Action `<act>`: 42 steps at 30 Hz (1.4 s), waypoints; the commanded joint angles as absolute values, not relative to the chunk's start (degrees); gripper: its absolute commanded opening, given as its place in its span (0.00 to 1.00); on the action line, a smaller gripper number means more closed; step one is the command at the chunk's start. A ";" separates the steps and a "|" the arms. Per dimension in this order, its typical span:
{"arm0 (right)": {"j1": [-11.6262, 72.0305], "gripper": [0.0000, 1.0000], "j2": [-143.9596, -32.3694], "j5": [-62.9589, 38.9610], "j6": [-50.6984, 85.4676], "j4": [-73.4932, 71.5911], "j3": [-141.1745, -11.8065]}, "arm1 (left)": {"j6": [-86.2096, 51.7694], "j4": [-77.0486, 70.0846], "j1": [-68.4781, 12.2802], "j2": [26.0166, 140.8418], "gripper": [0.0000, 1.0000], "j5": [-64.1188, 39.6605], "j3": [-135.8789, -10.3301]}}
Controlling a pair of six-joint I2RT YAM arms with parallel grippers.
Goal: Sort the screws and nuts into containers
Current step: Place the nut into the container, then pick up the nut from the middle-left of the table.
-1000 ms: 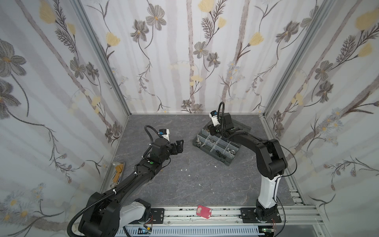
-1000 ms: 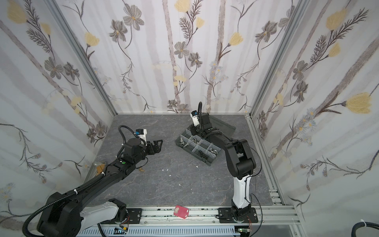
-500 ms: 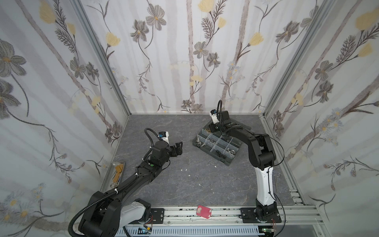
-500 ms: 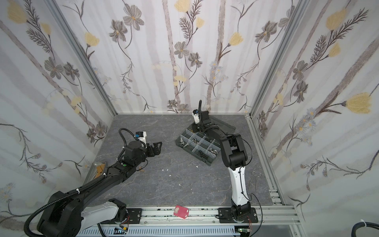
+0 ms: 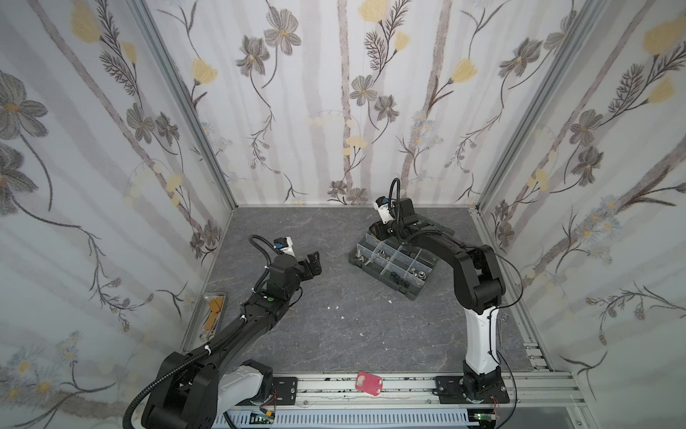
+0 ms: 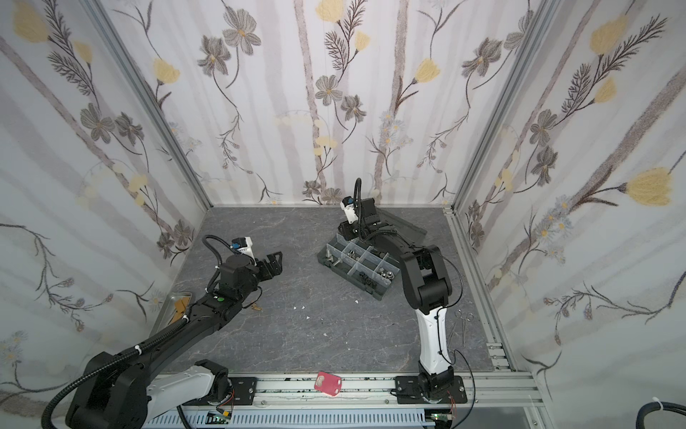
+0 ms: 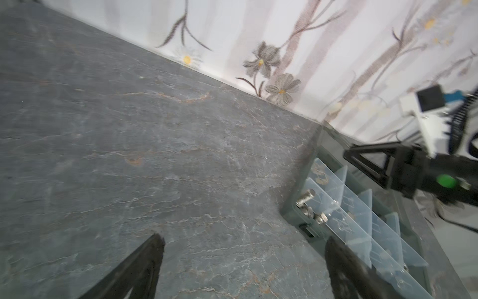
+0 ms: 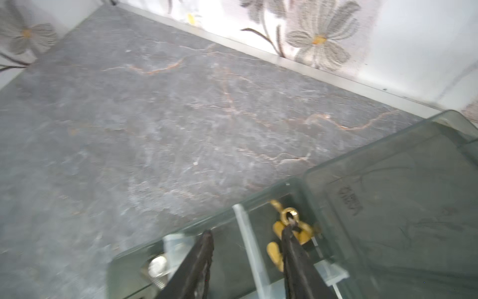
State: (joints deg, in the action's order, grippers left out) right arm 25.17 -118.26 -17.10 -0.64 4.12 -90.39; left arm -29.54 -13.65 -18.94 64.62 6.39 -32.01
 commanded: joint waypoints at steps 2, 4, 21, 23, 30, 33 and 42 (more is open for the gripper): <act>34.32 0.50 -112.88 -25.31 -0.40 -7.79 -80.14 | -38.79 -7.65 -11.51 64.45 0.97 7.90 -31.46; 39.50 0.52 -112.75 -25.97 -0.43 -12.59 -76.47 | -40.68 -6.62 -7.92 64.42 0.97 7.26 -30.46; 61.51 0.64 -133.32 -16.49 -10.89 -8.19 -92.57 | -40.80 -6.25 -1.14 63.29 0.97 1.32 -26.48; 61.52 0.64 -134.53 -16.22 -11.29 -8.32 -92.88 | -40.37 -6.15 -1.06 63.15 0.97 1.32 -26.12; 62.05 0.59 -138.83 -15.82 -12.07 -4.40 -96.67 | -39.29 -5.89 -0.79 62.93 0.97 1.54 -25.89; 62.29 0.53 -139.93 -16.70 -12.38 -4.22 -96.76 | -39.29 -6.45 -0.79 62.68 0.97 1.55 -25.17; 62.69 0.25 -141.30 -18.42 -12.83 -3.79 -97.88 | -38.96 -7.75 -0.70 63.02 0.97 0.94 -24.43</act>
State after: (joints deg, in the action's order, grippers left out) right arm 62.04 -140.29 -19.27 -11.57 -10.74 -97.93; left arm -40.58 -9.67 -0.38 62.74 5.76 -24.84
